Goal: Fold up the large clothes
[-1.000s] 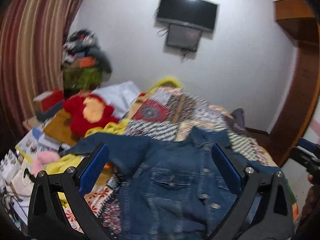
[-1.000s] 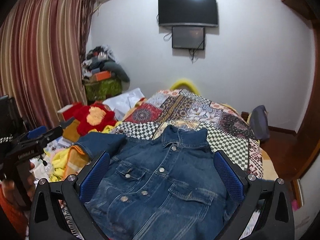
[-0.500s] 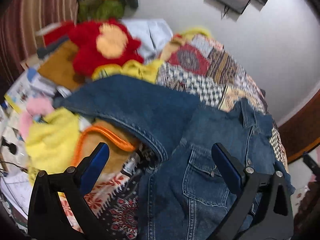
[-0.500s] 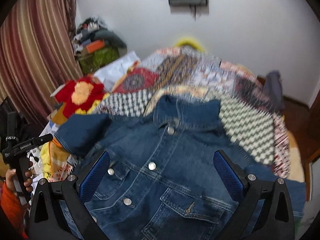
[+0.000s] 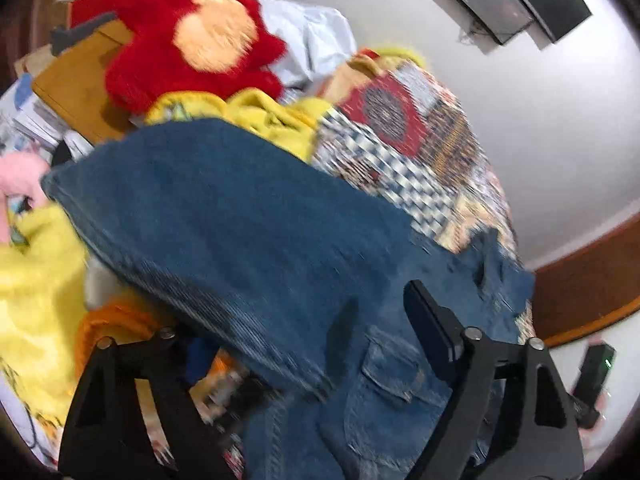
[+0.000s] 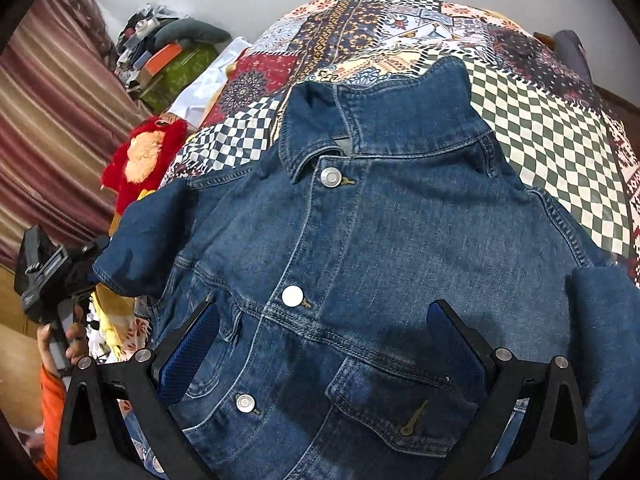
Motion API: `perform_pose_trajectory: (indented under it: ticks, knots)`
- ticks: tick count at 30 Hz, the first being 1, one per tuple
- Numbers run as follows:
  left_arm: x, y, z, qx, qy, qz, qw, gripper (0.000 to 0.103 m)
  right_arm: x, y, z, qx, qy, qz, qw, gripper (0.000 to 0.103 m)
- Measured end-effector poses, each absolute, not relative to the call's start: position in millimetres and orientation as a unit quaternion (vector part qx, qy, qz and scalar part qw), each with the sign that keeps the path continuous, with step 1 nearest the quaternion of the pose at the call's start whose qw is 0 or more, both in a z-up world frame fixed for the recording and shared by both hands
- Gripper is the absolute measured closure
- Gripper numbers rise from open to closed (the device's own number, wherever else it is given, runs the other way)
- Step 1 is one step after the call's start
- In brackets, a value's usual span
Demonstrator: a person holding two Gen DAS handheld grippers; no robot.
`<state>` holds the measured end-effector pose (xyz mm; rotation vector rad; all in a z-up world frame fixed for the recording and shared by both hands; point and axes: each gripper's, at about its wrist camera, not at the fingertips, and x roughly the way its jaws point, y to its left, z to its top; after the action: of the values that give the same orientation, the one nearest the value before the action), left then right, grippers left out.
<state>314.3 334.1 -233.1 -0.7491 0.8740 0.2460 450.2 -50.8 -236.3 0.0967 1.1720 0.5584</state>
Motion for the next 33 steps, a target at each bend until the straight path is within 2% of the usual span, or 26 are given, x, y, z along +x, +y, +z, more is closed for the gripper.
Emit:
perform_pose_trajectory:
  ticks: [3, 4, 6, 8, 10, 16, 20, 23, 30, 31, 33]
  knots:
    - [324.7, 341.4, -229.3, -0.299, 0.412, 0.170, 0.844, 0.039, 451.2, -55.4, -233.8, 0.044, 0.542, 0.260, 0.798, 0.000]
    - [328.4, 341.0, -227.1, -0.274, 0.415, 0.190, 0.846, 0.050, 451.4, -57.4, -231.9, 0.045, 0.541, 0.260, 0.798, 0.000]
    - [332.9, 336.9, -221.4, -0.233, 0.417, 0.211, 0.852, 0.061, 451.3, -61.0, -229.0, 0.048, 0.540, 0.259, 0.799, 0.000]
    - [339.6, 329.0, -210.3, -0.184, 0.413, 0.234, 0.861, 0.080, 450.1, -65.8, -225.4, 0.050, 0.538, 0.257, 0.801, 0.000]
    - [341.4, 318.9, -196.7, -0.153, 0.402, 0.235, 0.871, 0.088, 448.4, -71.4, -221.3, 0.050, 0.534, 0.255, 0.805, 0.000]
    - [345.3, 253.0, -135.0, -0.092, 0.342, 0.148, 0.923, 0.092, 438.1, -88.1, -200.1, 0.046, 0.515, 0.249, 0.819, 0.000]
    - [359.8, 201.0, -126.6, -0.066, 0.344, 0.079, 0.933, 0.092, 427.3, -97.8, -180.5, 0.047, 0.498, 0.252, 0.828, 0.000]
    - [378.9, 173.1, -146.5, -0.061, 0.380, 0.051, 0.921, 0.092, 416.8, -102.7, -168.0, 0.043, 0.489, 0.257, 0.832, 0.000]
    - [397.4, 134.8, -233.8, -0.108, 0.500, -0.015, 0.859, 0.092, 396.3, -115.4, -154.2, 0.026, 0.485, 0.255, 0.836, 0.000]
    - [396.8, 128.5, -243.6, -0.108, 0.512, -0.020, 0.852, 0.091, 394.0, -116.6, -154.5, 0.023, 0.485, 0.253, 0.837, 0.000]
    - [394.5, 125.7, -259.9, -0.118, 0.539, -0.027, 0.834, 0.083, 392.5, -118.1, -155.9, 0.021, 0.488, 0.249, 0.836, 0.000]
